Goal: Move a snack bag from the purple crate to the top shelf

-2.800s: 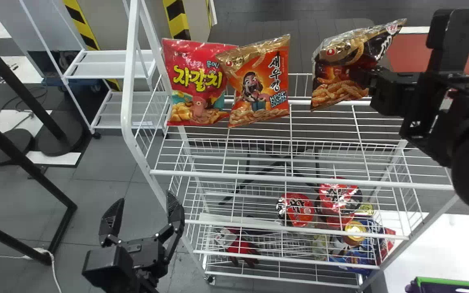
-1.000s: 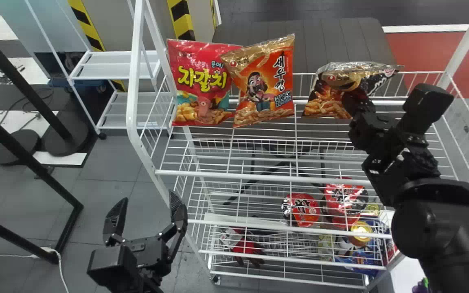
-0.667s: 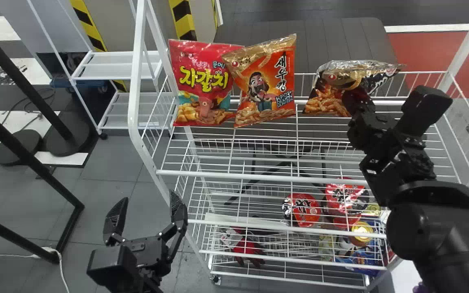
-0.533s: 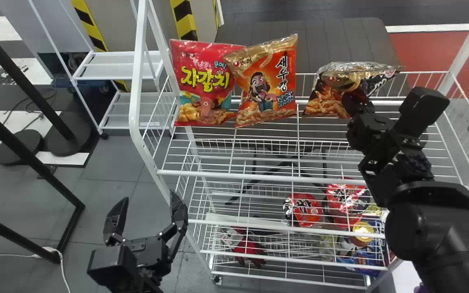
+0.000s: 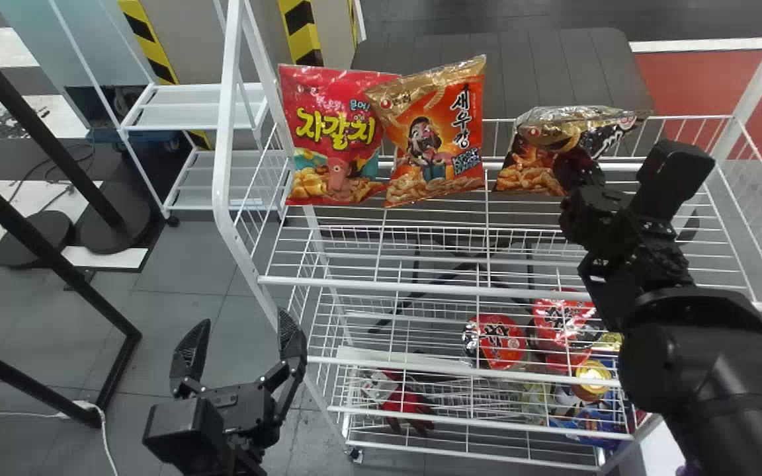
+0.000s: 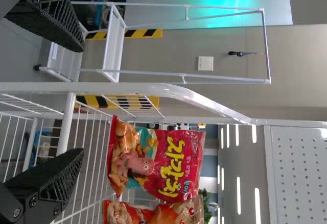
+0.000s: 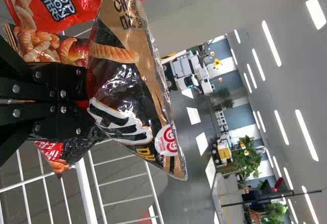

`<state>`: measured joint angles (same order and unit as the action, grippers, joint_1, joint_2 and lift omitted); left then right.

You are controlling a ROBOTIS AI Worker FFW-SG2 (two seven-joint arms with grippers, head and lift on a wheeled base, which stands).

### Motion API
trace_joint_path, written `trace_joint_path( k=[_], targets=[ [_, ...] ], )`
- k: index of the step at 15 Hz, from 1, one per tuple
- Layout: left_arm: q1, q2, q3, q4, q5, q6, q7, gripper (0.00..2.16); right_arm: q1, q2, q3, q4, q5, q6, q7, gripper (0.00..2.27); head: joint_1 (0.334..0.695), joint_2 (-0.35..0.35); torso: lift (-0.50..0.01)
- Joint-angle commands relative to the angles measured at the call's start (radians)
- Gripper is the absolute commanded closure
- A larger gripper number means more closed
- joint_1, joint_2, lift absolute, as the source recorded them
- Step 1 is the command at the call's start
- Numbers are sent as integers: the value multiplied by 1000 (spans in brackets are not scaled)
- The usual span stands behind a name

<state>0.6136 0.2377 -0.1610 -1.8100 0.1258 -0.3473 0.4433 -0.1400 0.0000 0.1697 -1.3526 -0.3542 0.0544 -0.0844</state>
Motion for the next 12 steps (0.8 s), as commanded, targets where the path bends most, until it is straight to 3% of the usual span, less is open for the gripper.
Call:
trace_joint_path(
  k=[1, 2, 4, 7, 9, 12],
  targets=[
    [0, 0, 2, 3, 2, 0, 0, 124, -10, 1, 2, 21, -2, -3, -5, 1666, 695, 147, 0],
    [0, 2, 2, 3, 3, 0, 0, 124, -13, 1, 2, 26, 3, -3, -20, 1666, 695, 147, 0],
    [-2, 0, 2, 4, 3, 0, 0, 124, -16, 1, 2, 32, 3, -3, -21, 1369, 695, 144, 0],
    [-5, 0, 2, 11, 3, 0, 0, 124, -21, 1, 1, 35, 3, 3, -23, 1305, 695, 143, 0],
    [-3, 0, 2, 9, 3, 0, 0, 124, -29, 1, 1, 43, 1, 25, -23, 1126, 695, 143, 0],
    [-5, 0, 2, 11, 3, 0, 0, 124, -39, 1, 7, 56, -2, 40, -21, 1126, 695, 145, 0]
  ],
)
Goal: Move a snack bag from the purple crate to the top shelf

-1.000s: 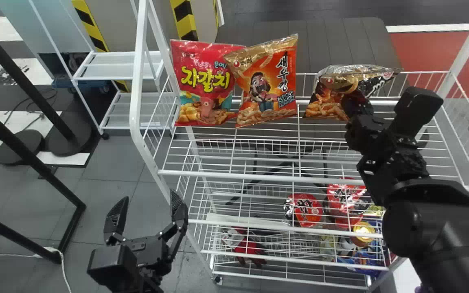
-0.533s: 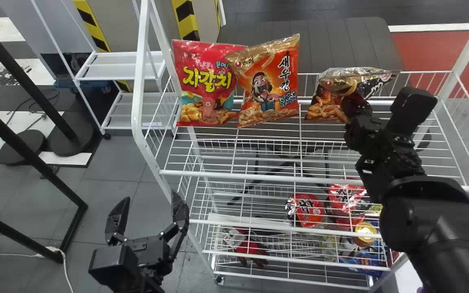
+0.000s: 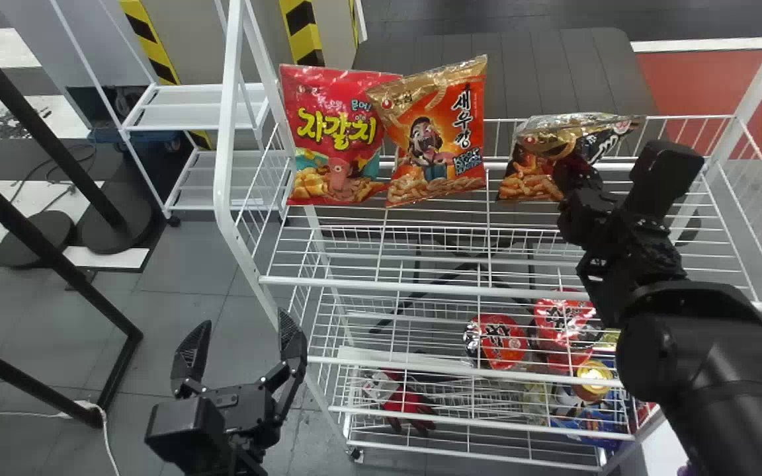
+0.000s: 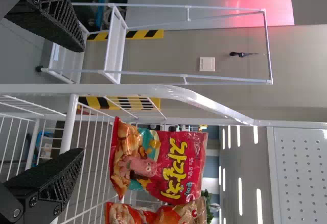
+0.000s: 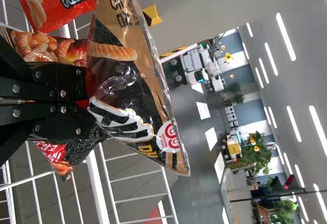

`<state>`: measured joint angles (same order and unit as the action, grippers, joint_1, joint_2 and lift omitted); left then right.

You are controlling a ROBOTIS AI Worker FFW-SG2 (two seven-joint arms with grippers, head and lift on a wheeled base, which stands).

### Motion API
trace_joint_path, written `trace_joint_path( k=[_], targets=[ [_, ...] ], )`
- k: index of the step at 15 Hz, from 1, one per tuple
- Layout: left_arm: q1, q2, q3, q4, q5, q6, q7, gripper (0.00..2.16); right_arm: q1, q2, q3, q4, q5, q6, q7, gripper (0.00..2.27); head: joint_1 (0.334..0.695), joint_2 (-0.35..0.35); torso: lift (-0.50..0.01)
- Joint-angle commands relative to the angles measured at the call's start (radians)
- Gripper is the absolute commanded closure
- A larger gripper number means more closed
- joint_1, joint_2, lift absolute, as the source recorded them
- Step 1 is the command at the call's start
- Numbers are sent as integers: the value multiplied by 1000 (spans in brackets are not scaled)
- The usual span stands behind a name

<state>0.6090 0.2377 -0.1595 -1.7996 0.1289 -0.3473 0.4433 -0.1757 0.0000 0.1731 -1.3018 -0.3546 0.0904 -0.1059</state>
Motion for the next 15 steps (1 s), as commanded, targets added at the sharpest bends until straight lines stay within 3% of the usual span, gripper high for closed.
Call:
trace_joint_path(
  k=[1, 5, 6, 8, 9, 15],
  targets=[
    [2, 0, 0, 0, 0, 0, 0, 124, -5, 1, 3, 7, -1, 7, 0, 1126, 695, 146, 0],
    [0, 0, 0, 0, 0, -3, -2, 124, -10, 1, 6, 7, -7, 35, 14, 1126, 695, 152, 0],
    [0, 0, 0, 0, 0, 0, -2, 124, -10, 1, 8, 7, -9, 35, 18, 957, 695, 154, 0],
    [0, 0, 0, 0, 1, 0, -2, 124, -10, 1, 14, 6, -9, 35, 20, 252, 695, 158, 0],
    [2, 0, 0, 0, 1, -3, -2, 124, -10, 1, 16, 6, -9, 32, 20, 127, 695, 159, 0],
    [0, 0, 0, 0, 1, 0, -2, 124, 2, 1, 16, -10, -14, 29, 20, 107, 695, 165, 0]
  ],
)
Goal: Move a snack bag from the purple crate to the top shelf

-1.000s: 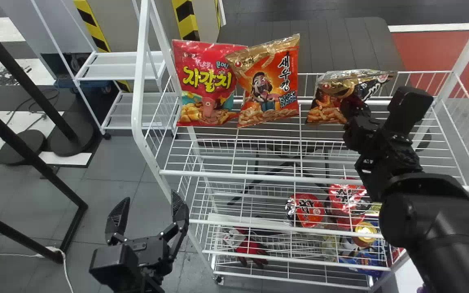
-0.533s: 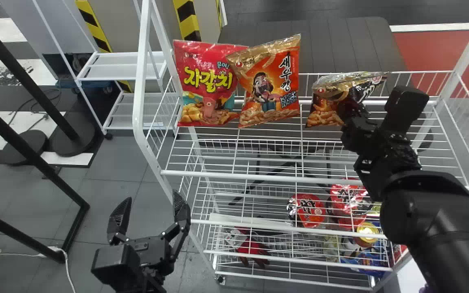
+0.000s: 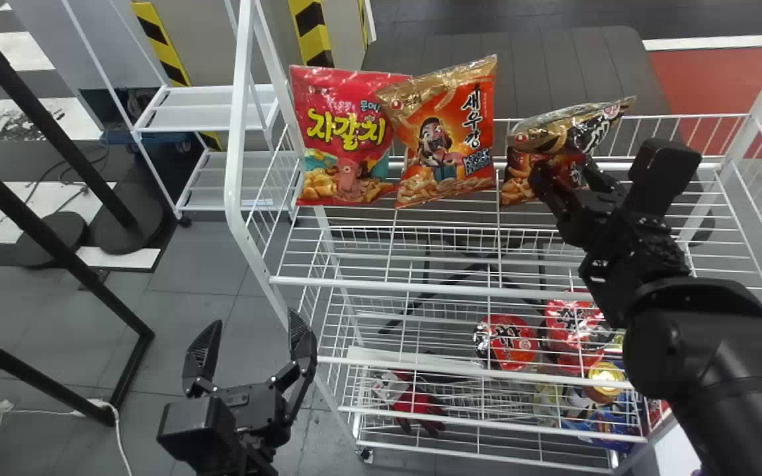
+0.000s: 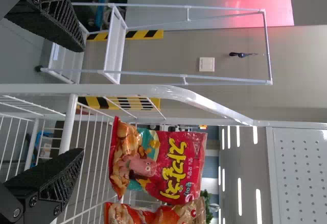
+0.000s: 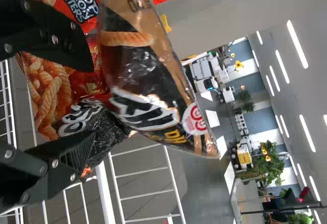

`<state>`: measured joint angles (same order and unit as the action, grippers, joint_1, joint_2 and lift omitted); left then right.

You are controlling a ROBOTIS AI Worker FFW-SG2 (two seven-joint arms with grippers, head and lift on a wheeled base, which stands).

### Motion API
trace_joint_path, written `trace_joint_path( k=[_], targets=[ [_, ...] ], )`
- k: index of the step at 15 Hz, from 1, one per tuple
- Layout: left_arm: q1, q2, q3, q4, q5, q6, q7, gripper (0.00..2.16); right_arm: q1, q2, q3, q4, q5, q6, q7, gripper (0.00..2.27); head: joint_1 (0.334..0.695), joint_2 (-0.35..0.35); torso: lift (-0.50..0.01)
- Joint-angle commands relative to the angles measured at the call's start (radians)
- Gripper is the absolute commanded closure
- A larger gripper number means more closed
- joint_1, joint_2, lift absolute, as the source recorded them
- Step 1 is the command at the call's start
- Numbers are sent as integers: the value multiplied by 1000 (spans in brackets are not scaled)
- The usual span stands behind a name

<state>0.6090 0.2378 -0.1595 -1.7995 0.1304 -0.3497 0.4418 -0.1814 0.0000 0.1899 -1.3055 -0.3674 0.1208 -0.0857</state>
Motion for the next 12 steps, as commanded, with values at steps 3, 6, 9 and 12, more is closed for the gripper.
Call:
trace_joint_path(
  k=[3, 6, 9, 12],
  targets=[
    [0, 0, 0, 0, 0, 2, -2, 124, 16, 1, 2, -25, -2, -2, 1, 107, 695, 165, 0],
    [0, 0, 0, 0, 0, -1, 0, 124, 31, 1, 6, -67, -1, 1, 6, 110, 695, 169, 0],
    [-2, 0, 0, 0, 0, -1, 2, 124, 65, 1, 17, -129, 1, 10, 4, 110, 695, 175, 0],
    [0, 0, 0, 0, 0, 2, 0, 124, 111, 1, 22, -201, 2, 44, 4, 110, 695, 187, 0]
  ],
)
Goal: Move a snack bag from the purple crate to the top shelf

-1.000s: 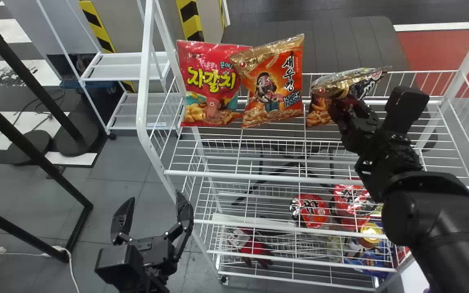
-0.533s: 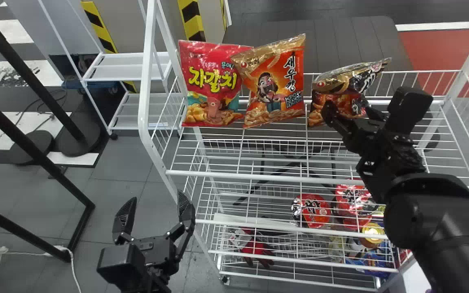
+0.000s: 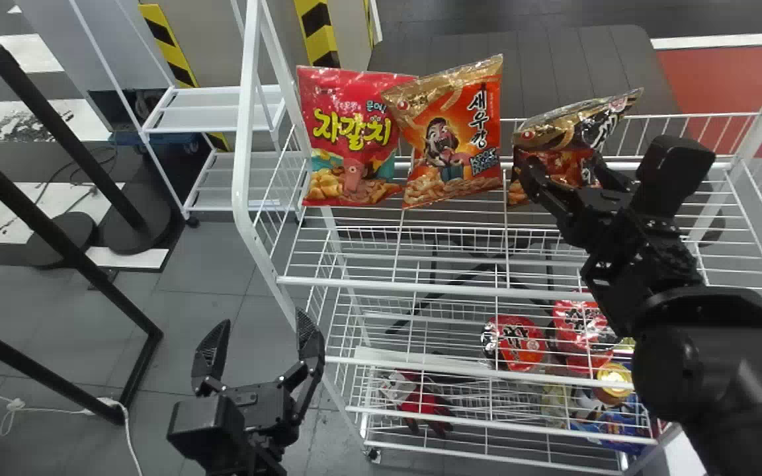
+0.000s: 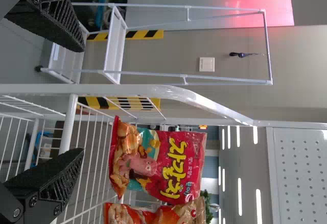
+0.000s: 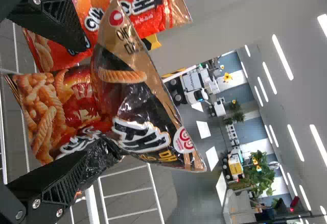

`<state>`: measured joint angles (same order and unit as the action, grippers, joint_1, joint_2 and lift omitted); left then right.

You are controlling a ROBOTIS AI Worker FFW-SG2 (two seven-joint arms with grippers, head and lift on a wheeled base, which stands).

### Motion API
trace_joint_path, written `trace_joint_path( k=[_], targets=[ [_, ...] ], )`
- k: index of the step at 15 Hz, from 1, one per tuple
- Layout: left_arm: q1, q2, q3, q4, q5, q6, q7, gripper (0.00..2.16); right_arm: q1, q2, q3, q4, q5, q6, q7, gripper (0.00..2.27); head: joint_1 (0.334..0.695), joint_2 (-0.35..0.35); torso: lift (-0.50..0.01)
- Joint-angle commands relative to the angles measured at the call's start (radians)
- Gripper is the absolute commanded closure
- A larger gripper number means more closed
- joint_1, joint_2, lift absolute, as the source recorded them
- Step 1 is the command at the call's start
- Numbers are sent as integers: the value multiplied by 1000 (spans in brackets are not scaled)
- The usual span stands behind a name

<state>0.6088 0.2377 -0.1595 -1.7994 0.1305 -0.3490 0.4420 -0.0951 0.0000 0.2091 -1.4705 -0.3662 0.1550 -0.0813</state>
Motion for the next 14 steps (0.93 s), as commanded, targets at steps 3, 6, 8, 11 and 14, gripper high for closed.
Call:
trace_joint_path(
  k=[3, 6, 8, 11, 14],
  targets=[
    [0, 2, -2, -3, 0, 2, -2, 124, 81, 1, 7, -93, 7, 13, 0, 120, 695, 196, 0],
    [0, 3, -3, -5, 0, 2, -2, 124, 84, 1, 6, -102, 9, 50, 0, 761, 695, 204, 0],
    [0, 5, -5, -6, 0, 2, 0, 124, 83, 1, 4, -106, 13, 56, 0, 1561, 695, 206, 0],
    [0, 6, -5, -6, 0, 2, 1, 124, 72, 1, 3, -113, 24, 74, 0, 1750, 695, 205, 0],
    [0, 8, -5, -9, 0, 2, 1, 124, 52, 1, 4, -117, 26, 59, 2, 1750, 695, 205, 0]
  ],
)
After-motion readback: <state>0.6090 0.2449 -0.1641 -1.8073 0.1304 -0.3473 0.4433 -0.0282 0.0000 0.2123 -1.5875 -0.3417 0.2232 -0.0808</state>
